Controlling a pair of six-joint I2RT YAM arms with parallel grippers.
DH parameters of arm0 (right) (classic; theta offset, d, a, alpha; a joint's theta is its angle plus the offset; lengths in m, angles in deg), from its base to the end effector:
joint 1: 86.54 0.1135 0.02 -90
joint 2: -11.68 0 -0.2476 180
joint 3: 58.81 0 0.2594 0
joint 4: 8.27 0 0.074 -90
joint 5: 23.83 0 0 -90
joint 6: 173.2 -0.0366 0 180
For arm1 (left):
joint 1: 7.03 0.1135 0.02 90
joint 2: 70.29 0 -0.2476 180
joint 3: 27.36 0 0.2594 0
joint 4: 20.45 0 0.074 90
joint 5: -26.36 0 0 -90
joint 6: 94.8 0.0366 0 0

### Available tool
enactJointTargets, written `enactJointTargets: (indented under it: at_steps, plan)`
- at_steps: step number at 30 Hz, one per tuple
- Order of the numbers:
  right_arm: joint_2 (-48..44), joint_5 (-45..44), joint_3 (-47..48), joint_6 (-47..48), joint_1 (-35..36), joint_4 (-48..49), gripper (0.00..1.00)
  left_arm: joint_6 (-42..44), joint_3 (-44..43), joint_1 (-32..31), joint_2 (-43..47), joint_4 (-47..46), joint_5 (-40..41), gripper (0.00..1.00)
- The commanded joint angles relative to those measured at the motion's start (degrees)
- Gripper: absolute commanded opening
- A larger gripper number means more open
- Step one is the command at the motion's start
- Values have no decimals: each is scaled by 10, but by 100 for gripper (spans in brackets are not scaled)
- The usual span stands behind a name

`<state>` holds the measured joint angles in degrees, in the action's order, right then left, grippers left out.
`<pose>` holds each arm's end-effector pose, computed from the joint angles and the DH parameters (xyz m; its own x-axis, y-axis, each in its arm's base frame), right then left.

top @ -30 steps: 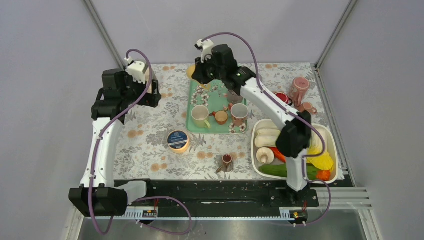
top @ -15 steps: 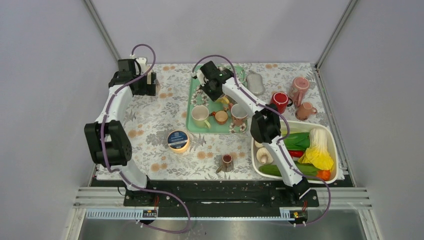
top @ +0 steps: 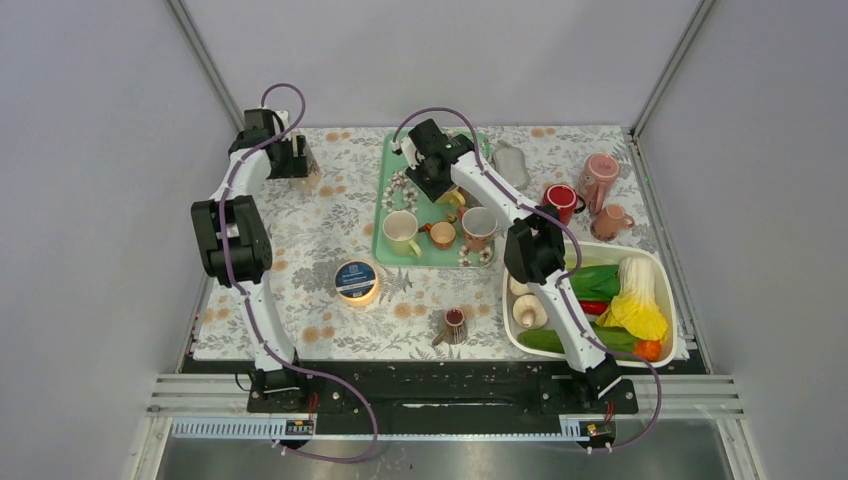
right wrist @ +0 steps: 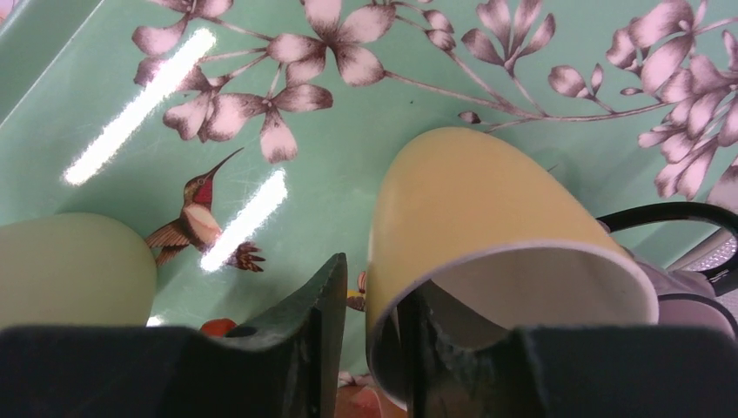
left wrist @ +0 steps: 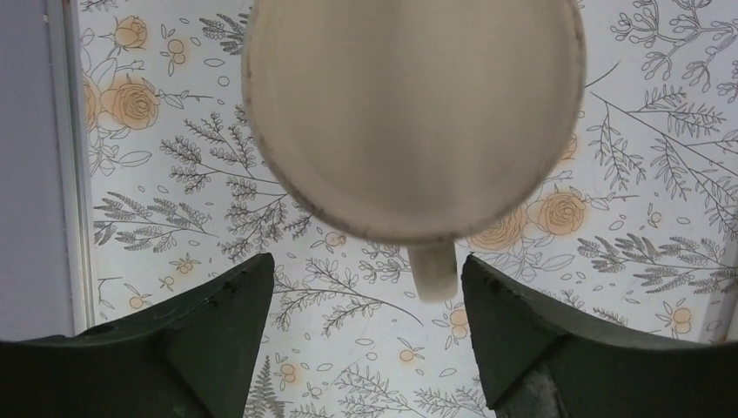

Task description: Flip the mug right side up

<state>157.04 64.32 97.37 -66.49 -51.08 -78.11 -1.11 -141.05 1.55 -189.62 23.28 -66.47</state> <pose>0.4368 0.3097 0.2081 -0.5060 -0.7132 -0.4850 -0.7432 0.6459 -0.1745 0.4664 0.0685 0.2200 -0.7564 -0.0491 -0.6522 -0.0687 0.9976 0.0045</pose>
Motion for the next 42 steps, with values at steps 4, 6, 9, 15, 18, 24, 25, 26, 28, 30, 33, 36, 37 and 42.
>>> enactJointTargets:
  at_steps: [4,6,9,15,18,24,25,26,28,30,33,36,37,42]
  plan:
    - [-43,16,-4,-4,2,16,53,-9,-89,-1,-62,-1,-11,76]
    - [-56,17,-9,-5,2,18,58,-10,-99,-1,-75,3,-12,69]
    - [-76,31,-19,-8,2,23,65,-11,-126,0,-95,25,-16,57]
    - [-107,40,-27,-11,3,28,76,-10,-131,-1,-98,32,-26,32]
    - [-122,48,-28,-13,3,27,82,-10,-135,-1,-100,38,-30,16]
    - [-172,63,-54,-24,4,28,92,-11,-124,4,-84,50,-53,0]
    - [-184,64,-63,-29,3,31,94,-14,-118,7,-74,50,-63,0]
    - [-198,67,-77,-34,3,35,95,-20,-111,10,-63,51,-86,0]
    - [-233,76,-118,-51,4,55,99,-33,-96,19,-32,50,-129,0]
    - [-282,96,-180,-75,5,96,100,-50,-74,26,1,46,-168,0]
    - [-374,126,-312,-119,9,203,99,-60,-23,29,56,28,-204,0]
    - [-453,181,-461,-211,12,380,99,-71,31,34,101,13,-246,0]
    - [-475,212,-509,-251,14,447,99,-83,46,38,114,9,-269,0]
    - [-500,254,-664,-429,40,719,99,-133,105,47,175,-6,-361,0]
